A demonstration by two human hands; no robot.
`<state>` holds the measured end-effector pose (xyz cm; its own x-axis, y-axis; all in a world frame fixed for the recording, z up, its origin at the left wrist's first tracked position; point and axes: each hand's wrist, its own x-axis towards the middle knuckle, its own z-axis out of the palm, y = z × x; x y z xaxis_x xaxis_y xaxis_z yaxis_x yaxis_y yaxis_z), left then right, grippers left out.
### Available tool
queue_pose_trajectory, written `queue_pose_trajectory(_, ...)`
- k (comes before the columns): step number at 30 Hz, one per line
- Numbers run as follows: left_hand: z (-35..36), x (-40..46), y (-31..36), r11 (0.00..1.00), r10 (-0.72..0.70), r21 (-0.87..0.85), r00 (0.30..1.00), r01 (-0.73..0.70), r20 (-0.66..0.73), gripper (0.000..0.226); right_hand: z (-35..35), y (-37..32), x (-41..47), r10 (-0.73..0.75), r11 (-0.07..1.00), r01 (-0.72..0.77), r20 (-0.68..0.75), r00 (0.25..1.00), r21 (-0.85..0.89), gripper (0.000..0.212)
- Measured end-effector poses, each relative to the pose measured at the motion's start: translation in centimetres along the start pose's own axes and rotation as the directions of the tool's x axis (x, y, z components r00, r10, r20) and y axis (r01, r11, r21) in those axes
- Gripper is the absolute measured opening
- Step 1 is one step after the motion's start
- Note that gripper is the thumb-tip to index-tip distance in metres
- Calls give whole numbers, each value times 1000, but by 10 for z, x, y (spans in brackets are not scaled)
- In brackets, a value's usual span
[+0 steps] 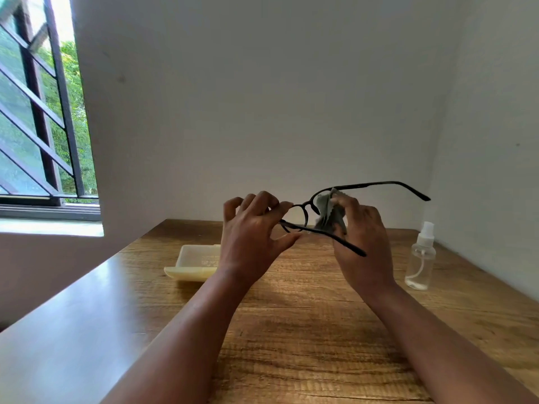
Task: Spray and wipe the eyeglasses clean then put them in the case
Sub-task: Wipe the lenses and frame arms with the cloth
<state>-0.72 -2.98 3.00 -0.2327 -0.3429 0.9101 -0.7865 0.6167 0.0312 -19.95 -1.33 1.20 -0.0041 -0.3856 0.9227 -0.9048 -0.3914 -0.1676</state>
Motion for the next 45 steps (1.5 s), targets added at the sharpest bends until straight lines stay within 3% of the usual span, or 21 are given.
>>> queue_pose_trajectory(4,0,0,0,1000,-24,12,1000,24,-9,52,-1,2,1,86,984,-81,-21,996,159,28)
queue_pose_trajectory(9,-1,1,-2,999,-46,19,999,47,-4,52,0,6,0,160,973,-159,8,987,164,17)
queue_pose_trajectory(15,0,1,-3,999,-52,15,999,52,-10,53,6,15,-4,336,940,-339,239,911,-28,12)
queue_pose_trajectory(19,1,0,-2,998,-56,11,998,56,-4,53,3,15,-5,439,898,-407,386,811,-166,6)
queue_pose_trajectory(23,2,0,-2,998,-56,7,998,56,3,53,0,10,-3,451,892,-376,477,754,-250,21)
queue_pose_trajectory(26,2,0,-3,999,-48,5,999,48,5,53,1,11,-5,450,892,-318,552,702,-321,19)
queue_pose_trajectory(28,3,0,-3,999,-44,3,999,44,3,53,2,12,-6,435,900,-330,552,711,-284,18)
queue_pose_trajectory(30,4,0,-3,999,-43,-4,999,43,-4,53,0,13,-4,463,871,-481,491,738,-99,19)
queue_pose_trajectory(32,4,0,-3,999,-45,-26,999,44,-8,53,-4,12,2,563,734,-665,423,709,137,17)
queue_pose_trajectory(34,4,0,-2,998,-43,-47,999,42,-10,54,-6,12,8,662,486,-789,431,613,376,19)
queue_pose_trajectory(37,5,-1,-2,998,-38,-53,999,37,-13,54,-7,10,15,682,110,-795,537,497,596,16)
queue_pose_trajectory(40,5,-1,-1,997,-40,-62,999,38,-19,54,-11,4,20,639,-71,-719,585,499,691,15)
queue_pose_trajectory(45,4,-1,-1,998,-38,-60,999,38,-14,53,-13,2,22,529,-262,-595,629,570,760,26)
